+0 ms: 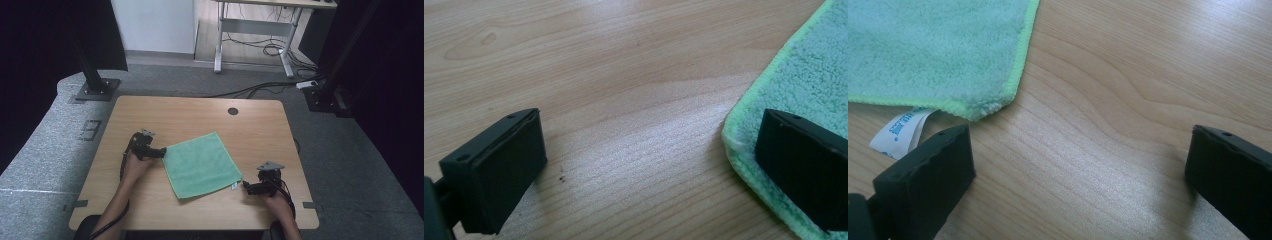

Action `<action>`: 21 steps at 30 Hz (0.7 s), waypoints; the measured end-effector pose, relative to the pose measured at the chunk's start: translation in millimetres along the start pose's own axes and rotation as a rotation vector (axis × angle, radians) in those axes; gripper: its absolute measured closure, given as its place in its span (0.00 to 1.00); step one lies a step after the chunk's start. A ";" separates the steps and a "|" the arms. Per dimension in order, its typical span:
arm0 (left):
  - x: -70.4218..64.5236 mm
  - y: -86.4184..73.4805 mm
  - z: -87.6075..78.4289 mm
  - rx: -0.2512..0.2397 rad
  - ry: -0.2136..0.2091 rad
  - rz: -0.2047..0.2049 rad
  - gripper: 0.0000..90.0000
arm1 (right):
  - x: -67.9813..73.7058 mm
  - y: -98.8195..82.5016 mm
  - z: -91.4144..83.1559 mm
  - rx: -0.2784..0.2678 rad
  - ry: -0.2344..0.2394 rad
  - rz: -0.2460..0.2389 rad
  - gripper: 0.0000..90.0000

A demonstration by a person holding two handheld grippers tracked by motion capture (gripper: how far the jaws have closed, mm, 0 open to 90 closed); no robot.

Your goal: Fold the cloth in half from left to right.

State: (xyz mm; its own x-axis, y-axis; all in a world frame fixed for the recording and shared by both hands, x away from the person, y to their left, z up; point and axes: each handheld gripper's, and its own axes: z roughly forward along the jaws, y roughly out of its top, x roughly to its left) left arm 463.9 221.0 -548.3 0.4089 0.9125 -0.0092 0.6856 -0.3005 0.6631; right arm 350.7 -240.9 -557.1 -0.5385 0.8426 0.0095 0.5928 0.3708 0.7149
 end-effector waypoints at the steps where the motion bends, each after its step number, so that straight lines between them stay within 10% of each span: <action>1: -0.1 -0.2 -0.1 0.001 0.001 -0.002 0.00 | 0.0 0.0 0.0 0.000 0.000 0.000 0.00; 21: -0.3 -0.4 -0.5 -0.001 0.002 -0.002 0.00 | 26.3 25.9 -6.3 0.002 0.114 -0.085 0.13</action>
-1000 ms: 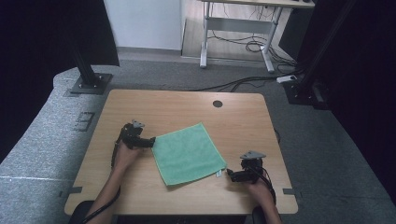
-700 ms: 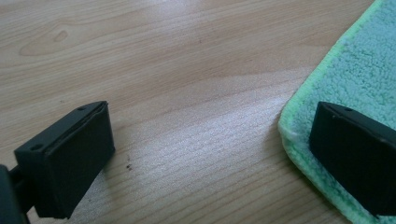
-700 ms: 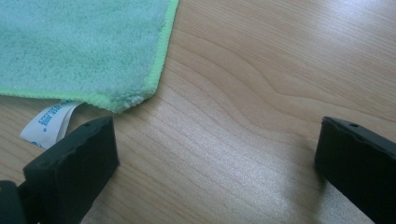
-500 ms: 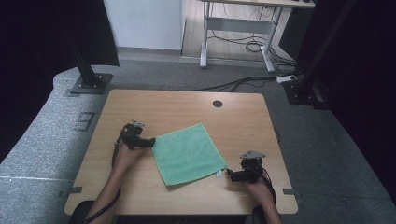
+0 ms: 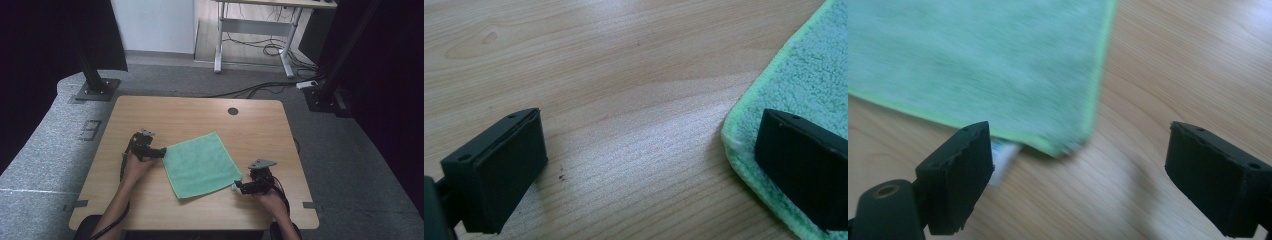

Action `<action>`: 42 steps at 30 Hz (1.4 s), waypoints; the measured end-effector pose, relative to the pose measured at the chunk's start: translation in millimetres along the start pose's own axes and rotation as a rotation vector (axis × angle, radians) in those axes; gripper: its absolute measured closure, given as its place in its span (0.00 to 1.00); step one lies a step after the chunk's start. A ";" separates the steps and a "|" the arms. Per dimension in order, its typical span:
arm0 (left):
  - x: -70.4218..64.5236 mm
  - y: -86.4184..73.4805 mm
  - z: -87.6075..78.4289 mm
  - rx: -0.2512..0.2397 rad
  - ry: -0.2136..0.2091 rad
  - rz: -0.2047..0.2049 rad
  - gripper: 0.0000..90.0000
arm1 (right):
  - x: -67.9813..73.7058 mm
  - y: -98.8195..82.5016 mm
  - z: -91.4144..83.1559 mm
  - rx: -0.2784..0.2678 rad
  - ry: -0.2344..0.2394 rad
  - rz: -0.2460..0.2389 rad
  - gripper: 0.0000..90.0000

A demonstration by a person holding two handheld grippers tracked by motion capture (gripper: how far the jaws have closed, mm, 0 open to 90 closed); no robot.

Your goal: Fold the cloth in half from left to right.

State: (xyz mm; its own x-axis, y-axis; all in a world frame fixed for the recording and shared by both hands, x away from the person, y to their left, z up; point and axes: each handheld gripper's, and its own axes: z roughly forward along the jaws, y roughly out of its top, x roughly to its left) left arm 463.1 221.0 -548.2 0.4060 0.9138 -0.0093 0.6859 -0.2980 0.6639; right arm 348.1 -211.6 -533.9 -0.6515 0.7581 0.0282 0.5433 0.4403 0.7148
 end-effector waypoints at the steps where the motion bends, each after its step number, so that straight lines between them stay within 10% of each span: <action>1: -0.2 -0.1 -0.2 -0.001 0.000 0.000 0.01 | 3.1 2.6 0.1 -0.003 0.013 -0.009 0.13; 42: -0.3 -0.3 -0.1 -0.003 0.000 -0.001 0.01 | 129.3 60.6 47.1 0.034 0.395 -0.245 0.36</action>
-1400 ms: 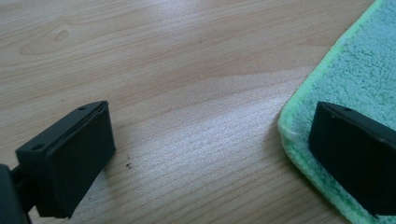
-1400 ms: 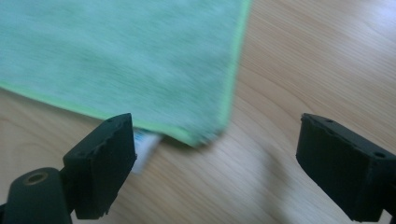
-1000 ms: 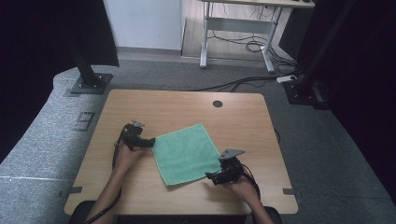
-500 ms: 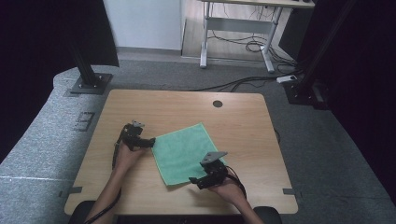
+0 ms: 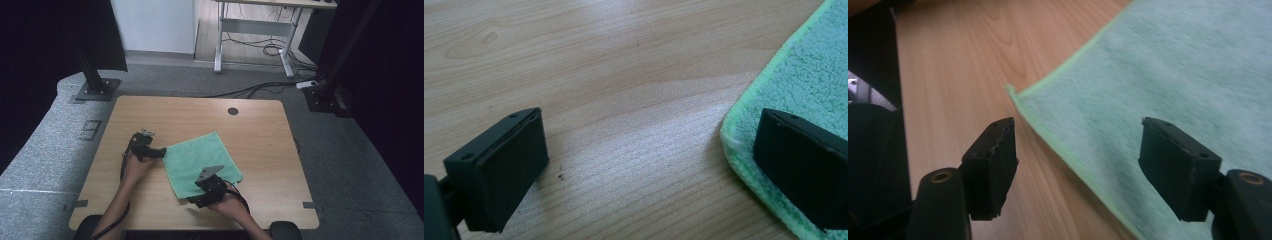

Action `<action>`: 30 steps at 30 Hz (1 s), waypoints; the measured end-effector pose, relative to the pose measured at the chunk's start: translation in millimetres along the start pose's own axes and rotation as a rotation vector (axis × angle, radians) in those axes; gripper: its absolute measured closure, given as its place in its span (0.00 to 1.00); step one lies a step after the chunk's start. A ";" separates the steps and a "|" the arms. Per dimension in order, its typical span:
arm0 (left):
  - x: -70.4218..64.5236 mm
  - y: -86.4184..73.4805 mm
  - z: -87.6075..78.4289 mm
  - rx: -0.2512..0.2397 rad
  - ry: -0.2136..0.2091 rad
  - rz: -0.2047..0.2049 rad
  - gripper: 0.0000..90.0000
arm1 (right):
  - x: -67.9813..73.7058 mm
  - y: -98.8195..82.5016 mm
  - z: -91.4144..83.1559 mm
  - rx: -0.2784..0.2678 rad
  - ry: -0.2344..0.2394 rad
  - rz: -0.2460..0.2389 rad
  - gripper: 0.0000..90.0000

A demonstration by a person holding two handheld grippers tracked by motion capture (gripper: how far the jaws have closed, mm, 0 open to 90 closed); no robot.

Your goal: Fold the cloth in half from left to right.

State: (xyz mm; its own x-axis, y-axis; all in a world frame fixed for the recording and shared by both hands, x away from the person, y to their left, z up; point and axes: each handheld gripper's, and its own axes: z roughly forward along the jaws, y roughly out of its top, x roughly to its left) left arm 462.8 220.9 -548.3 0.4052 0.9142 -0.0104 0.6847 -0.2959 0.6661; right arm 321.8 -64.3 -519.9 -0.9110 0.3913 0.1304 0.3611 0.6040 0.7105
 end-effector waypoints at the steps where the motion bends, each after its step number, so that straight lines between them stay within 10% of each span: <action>1: 0.0 0.0 0.0 0.000 0.000 0.000 0.01 | 1.1 1.1 1.6 0.004 0.005 -0.005 0.37; 14: 0.0 0.1 -0.2 0.002 0.000 0.000 0.01 | 22.6 15.1 27.5 0.056 0.045 -0.069 0.52; 22: -0.7 -0.8 -1.8 -0.015 -0.010 0.013 0.06 | 32.9 21.0 35.0 0.108 -0.035 -0.113 0.86; 30: -8.7 -4.9 -8.1 -0.078 -0.108 0.079 0.61 | 31.5 19.1 34.7 0.116 -0.045 -0.098 0.96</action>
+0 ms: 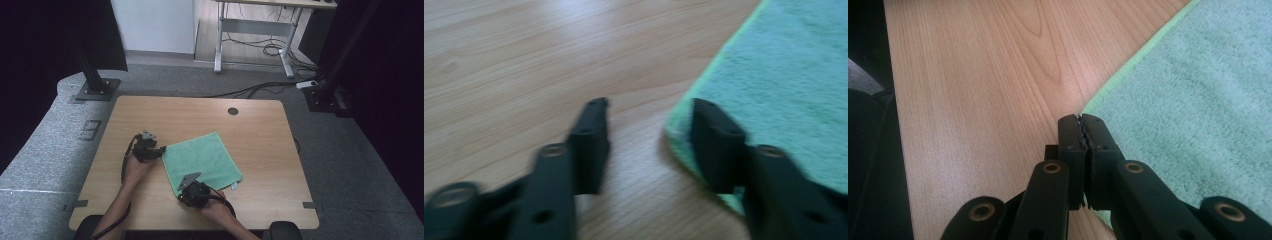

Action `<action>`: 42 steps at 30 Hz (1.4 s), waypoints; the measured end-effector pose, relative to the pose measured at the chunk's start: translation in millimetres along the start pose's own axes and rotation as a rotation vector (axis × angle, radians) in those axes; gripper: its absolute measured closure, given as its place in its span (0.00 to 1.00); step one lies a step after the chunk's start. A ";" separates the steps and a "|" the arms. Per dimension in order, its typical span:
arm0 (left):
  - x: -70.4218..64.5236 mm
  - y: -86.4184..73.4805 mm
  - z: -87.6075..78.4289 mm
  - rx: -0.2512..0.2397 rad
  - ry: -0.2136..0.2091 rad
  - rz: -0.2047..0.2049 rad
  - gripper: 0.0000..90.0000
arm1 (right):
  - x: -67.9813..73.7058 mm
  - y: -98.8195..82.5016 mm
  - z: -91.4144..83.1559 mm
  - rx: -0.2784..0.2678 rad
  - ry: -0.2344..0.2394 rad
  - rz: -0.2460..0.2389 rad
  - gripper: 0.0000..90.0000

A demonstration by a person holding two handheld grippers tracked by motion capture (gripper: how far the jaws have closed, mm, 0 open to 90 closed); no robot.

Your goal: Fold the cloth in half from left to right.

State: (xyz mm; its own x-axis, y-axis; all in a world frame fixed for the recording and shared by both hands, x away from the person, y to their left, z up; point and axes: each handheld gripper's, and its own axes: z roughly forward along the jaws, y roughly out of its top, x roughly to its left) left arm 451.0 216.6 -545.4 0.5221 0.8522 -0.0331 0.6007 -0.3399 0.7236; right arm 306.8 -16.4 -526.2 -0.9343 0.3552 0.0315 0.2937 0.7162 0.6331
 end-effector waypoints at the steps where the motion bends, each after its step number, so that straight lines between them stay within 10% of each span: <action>1: -0.9 0.0 0.1 -0.003 -0.010 -0.002 0.70 | -0.1 0.1 0.4 0.002 0.002 0.004 0.96; 5: -1.6 0.7 0.8 -0.002 -0.062 -0.050 0.97 | 0.7 1.1 2.1 -0.003 0.008 0.003 0.96; 17: 11.3 -0.6 -14.8 0.023 -0.059 -0.110 0.98 | 9.2 13.4 1.1 -0.041 0.030 -0.021 0.96; 42: -24.4 57.7 -7.9 -0.111 -0.096 -0.020 0.98 | -24.1 -17.6 -56.0 -0.115 -0.097 0.078 0.97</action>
State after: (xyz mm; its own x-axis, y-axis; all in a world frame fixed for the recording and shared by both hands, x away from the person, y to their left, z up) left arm 468.1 179.3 -497.4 0.5695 0.8146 -0.1099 0.5436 -0.2730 0.7937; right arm 312.9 -71.1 -494.7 -0.8843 0.4668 0.0127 0.3339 0.6131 0.7159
